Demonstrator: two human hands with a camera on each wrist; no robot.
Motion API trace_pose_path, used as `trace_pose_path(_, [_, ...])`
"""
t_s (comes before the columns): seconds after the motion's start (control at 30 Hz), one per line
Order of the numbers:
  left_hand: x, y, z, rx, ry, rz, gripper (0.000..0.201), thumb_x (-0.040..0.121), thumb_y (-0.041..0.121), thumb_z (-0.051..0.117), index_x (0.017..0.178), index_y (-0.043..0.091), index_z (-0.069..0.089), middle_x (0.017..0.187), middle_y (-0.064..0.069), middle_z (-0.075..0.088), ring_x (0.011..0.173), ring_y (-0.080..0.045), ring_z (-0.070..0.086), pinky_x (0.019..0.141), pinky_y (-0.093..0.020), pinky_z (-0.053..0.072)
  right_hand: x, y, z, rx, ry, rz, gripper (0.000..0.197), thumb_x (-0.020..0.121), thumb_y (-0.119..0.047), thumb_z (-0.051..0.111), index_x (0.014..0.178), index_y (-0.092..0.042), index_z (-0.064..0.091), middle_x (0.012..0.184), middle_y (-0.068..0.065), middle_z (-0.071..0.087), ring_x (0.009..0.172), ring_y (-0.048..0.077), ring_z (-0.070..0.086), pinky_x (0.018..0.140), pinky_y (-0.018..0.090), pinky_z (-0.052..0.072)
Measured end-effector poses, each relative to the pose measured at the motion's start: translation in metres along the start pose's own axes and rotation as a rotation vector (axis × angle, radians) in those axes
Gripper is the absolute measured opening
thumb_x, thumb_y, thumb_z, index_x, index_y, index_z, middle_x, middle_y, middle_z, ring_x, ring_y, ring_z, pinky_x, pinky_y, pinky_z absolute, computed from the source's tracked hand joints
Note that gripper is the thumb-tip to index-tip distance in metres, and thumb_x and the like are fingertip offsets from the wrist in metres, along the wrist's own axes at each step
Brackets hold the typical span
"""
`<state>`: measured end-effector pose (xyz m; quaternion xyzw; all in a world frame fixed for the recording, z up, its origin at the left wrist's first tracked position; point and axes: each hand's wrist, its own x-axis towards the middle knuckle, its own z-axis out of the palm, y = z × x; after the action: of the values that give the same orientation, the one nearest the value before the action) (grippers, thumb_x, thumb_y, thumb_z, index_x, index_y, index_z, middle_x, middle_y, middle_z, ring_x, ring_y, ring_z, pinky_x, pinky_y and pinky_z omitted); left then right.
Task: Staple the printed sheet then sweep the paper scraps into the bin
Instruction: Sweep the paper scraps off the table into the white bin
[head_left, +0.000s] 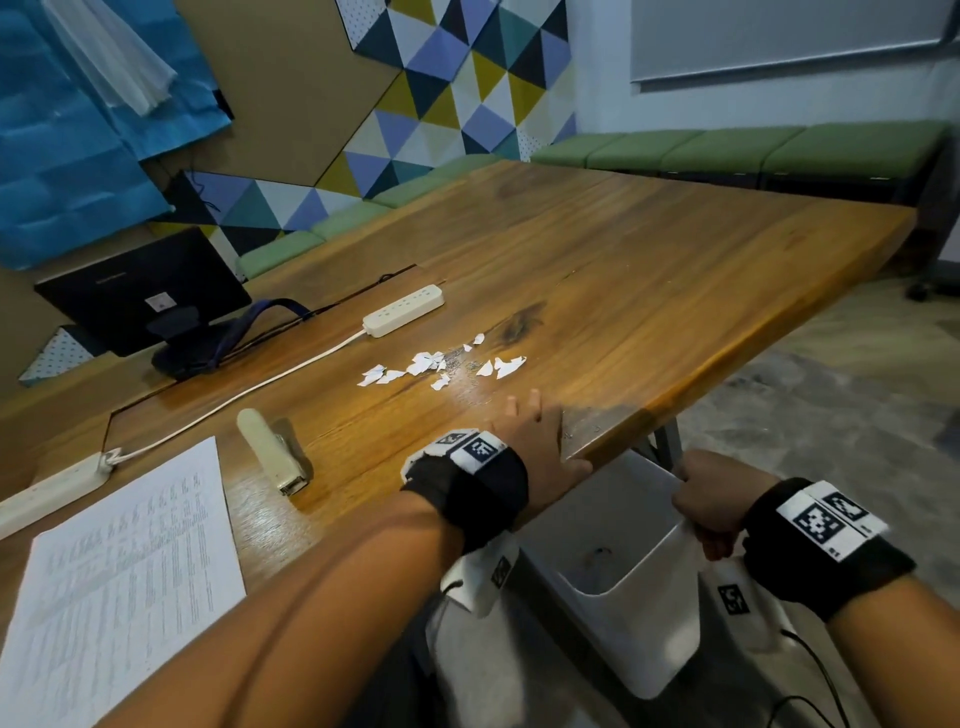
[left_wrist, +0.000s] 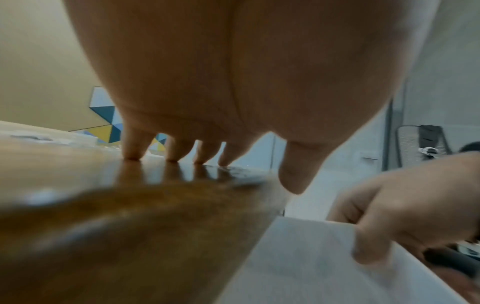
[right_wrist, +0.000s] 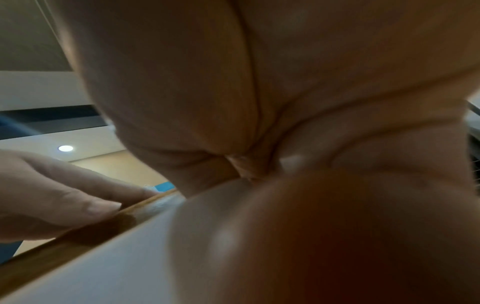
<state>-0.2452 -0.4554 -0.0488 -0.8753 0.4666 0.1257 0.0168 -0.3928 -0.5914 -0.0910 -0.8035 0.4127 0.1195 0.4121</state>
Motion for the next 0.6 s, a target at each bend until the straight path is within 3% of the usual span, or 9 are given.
trace_pose_path(0.07, [-0.003, 0.008, 0.009, 0.032, -0.024, 0.070, 0.076, 0.096, 0.051, 0.048, 0.156, 0.019, 0.014, 0.166, -0.005, 0.006, 0.153, -0.032, 0.004, 0.121, -0.054, 0.009, 0.001, 0.002, -0.003, -0.005, 0.001, 0.000, 0.026, 0.083, 0.002, 0.037, 0.067, 0.003, 0.057, 0.041, 0.015, 0.060, 0.034, 0.026, 0.059, 0.045, 0.030, 0.052])
trace_pose_path(0.13, [-0.012, 0.018, 0.016, 0.083, 0.023, 0.143, 0.077, 0.098, 0.047, 0.045, 0.158, 0.016, 0.007, 0.167, -0.004, 0.001, 0.153, -0.029, -0.001, 0.122, -0.049, 0.005, 0.001, 0.004, -0.006, 0.010, -0.023, -0.004, 0.026, 0.083, 0.003, 0.037, 0.073, 0.007, 0.060, 0.043, 0.018, 0.060, 0.033, 0.026, 0.057, 0.044, 0.028, 0.049])
trace_pose_path(0.2, [-0.021, 0.028, 0.023, 0.129, 0.061, 0.203, 0.076, 0.100, 0.045, 0.042, 0.158, 0.013, 0.005, 0.167, -0.005, -0.003, 0.153, -0.026, -0.004, 0.123, -0.045, 0.003, 0.001, 0.006, -0.009, 0.018, -0.039, -0.014, 0.028, 0.082, 0.002, 0.036, 0.078, 0.012, 0.062, 0.049, 0.023, 0.060, 0.035, 0.027, 0.056, 0.042, 0.027, 0.048])
trace_pose_path(0.33, [-0.041, 0.043, 0.029, 0.110, -0.008, 0.341, 0.069, 0.103, 0.036, 0.040, 0.158, 0.011, 0.007, 0.167, -0.005, -0.003, 0.153, -0.022, -0.006, 0.123, -0.041, -0.003, 0.002, 0.006, -0.011, 0.013, -0.041, -0.021, 0.027, 0.080, 0.004, 0.036, 0.069, 0.009, 0.059, 0.054, 0.028, 0.061, 0.032, 0.027, 0.057, 0.038, 0.024, 0.046])
trace_pose_path(0.43, [-0.051, 0.048, 0.026, 0.059, -0.069, 0.381, 0.063, 0.102, 0.033, 0.044, 0.157, 0.012, 0.019, 0.166, -0.005, 0.014, 0.152, -0.023, 0.014, 0.123, -0.039, 0.014, 0.005, 0.006, -0.011, 0.015, -0.039, -0.021, 0.028, 0.082, 0.004, 0.038, 0.065, 0.006, 0.060, 0.049, 0.024, 0.061, 0.031, 0.026, 0.058, 0.038, 0.023, 0.046])
trace_pose_path(0.53, [-0.049, 0.044, 0.007, -0.026, 0.072, 0.365, 0.048, 0.100, 0.032, 0.049, 0.145, 0.017, 0.045, 0.151, -0.003, 0.047, 0.131, -0.023, 0.050, 0.105, -0.036, 0.040, 0.007, 0.006, -0.010, 0.009, -0.006, -0.004, 0.032, 0.084, 0.002, 0.041, 0.060, 0.001, 0.061, 0.036, 0.009, 0.059, 0.031, 0.021, 0.059, 0.042, 0.026, 0.049])
trace_pose_path(0.6, [-0.041, 0.036, -0.014, -0.130, 0.175, 0.312, 0.040, 0.099, 0.030, 0.050, 0.138, 0.018, 0.053, 0.140, -0.003, 0.057, 0.125, -0.023, 0.054, 0.100, -0.035, 0.041, 0.007, 0.006, -0.011, 0.016, -0.008, 0.004, 0.031, 0.084, 0.002, 0.042, 0.060, 0.001, 0.062, 0.037, 0.009, 0.060, 0.035, 0.024, 0.061, 0.047, 0.032, 0.053])
